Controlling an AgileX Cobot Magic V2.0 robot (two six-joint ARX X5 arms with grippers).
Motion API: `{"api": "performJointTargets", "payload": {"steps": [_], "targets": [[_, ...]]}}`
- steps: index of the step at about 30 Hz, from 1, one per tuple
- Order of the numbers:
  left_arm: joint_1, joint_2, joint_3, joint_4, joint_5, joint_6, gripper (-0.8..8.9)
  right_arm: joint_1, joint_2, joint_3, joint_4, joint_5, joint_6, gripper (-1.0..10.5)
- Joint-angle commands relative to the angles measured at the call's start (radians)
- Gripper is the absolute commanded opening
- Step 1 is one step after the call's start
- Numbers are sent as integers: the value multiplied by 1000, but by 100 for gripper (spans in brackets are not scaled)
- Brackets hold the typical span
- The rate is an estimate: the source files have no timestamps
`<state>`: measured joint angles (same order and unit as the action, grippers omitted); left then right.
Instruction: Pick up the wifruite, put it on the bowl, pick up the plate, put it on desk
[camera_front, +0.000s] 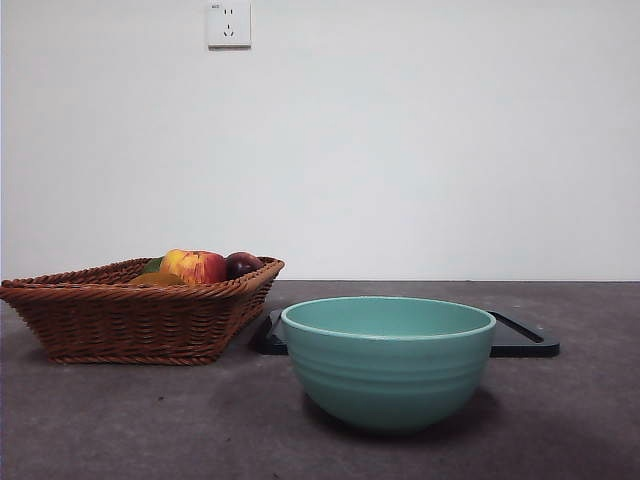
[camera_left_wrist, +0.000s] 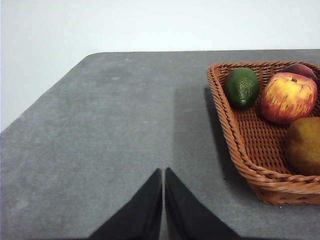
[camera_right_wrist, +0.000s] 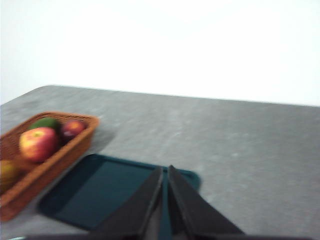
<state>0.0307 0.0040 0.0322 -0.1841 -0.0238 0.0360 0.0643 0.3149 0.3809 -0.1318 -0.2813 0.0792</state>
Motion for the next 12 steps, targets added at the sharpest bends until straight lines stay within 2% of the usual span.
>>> {"api": "performJointTargets", "payload": {"steps": [1, 9, 12], "targets": [[3, -1, -21, -5, -3, -3, 8, -38, -75, -94, 79, 13, -32, 9], [3, -1, -21, -5, -3, -3, 8, -82, -241, -253, 102, 105, -40, 9], [3, -1, -21, -5, -3, -3, 8, -82, -265, -280, 103, 111, -43, 9]]}}
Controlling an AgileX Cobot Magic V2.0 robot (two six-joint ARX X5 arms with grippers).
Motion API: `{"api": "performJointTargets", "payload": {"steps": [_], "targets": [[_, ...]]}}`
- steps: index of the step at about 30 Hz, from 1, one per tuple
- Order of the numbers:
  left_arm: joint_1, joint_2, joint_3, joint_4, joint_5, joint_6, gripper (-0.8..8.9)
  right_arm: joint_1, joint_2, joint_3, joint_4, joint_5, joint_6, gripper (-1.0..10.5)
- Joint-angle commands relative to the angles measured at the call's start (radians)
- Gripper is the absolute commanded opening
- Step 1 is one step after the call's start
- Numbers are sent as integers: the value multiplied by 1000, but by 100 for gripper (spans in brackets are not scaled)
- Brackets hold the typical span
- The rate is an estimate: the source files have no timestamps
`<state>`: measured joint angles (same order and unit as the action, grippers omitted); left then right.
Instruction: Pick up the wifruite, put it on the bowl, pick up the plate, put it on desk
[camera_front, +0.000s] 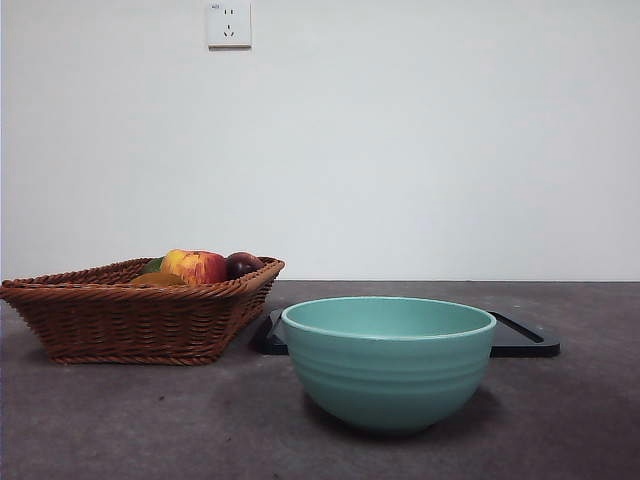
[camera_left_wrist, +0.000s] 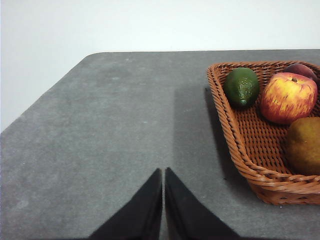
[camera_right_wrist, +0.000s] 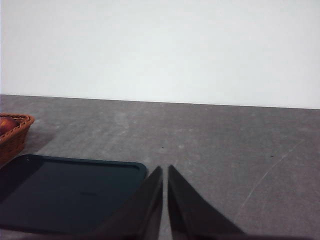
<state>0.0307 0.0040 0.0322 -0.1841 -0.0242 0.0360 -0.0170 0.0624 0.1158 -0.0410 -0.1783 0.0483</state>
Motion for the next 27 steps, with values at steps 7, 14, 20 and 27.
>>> {"api": "performJointTargets", "payload": {"steps": [7, 14, 20, 27], "targets": [[3, -1, -21, -5, -2, -3, 8, -1, -53, -77, 11, 30, -11, 9], [3, -1, -21, -5, -2, -3, 8, 1, -59, -105, -33, 30, -8, 9], [3, -1, -21, -5, -2, -3, 8, 1, -59, -105, -132, 33, -6, 9], [3, -1, -21, -5, -2, -3, 8, 1, -59, -105, -124, 29, -8, 9]]}}
